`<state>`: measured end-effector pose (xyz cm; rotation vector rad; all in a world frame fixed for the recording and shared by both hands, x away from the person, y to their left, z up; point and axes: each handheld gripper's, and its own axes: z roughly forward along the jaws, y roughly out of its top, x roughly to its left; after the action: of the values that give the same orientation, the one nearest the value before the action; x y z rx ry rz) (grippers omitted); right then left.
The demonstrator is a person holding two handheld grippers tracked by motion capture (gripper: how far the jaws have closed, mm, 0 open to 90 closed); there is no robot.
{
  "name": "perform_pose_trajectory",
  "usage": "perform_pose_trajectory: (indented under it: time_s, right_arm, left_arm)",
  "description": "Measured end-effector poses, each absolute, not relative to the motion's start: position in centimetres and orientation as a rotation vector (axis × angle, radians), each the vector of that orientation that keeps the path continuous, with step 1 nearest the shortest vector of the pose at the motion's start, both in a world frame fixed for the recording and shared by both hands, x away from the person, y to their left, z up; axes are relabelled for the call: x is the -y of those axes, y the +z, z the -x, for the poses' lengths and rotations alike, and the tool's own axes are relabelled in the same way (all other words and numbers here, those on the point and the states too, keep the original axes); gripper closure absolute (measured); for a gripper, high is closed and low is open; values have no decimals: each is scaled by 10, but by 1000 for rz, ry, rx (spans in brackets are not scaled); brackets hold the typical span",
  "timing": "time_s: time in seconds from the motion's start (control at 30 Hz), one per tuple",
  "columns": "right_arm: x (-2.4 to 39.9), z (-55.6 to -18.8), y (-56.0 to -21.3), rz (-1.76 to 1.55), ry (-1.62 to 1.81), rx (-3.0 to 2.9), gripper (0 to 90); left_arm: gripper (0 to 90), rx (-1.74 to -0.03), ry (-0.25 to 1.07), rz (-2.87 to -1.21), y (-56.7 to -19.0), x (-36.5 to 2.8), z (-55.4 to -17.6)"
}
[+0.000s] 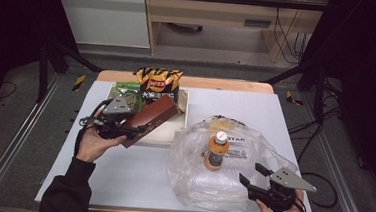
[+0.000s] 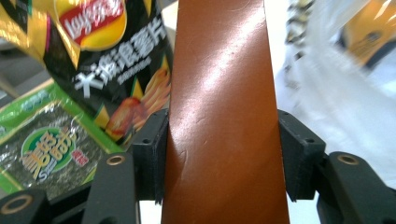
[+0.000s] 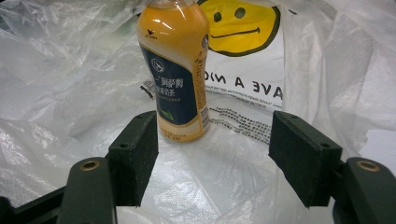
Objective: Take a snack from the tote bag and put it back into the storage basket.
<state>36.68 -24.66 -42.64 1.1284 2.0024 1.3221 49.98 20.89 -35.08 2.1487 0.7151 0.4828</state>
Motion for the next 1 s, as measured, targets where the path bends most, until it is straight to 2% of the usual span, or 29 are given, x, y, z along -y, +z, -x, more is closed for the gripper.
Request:
perform_pose_trajectory:
  time_s: [0.43, 1.0]
  right_arm:
    - [246, -368, -429, -1132, 1317, -2011, 332]
    - [245, -369, -432, -1134, 1316, -2025, 335]
  left_arm:
    - [431, -749, 470, -2249, -384, -201, -535]
    - [430, -743, 401, -2336, -412, -185, -557]
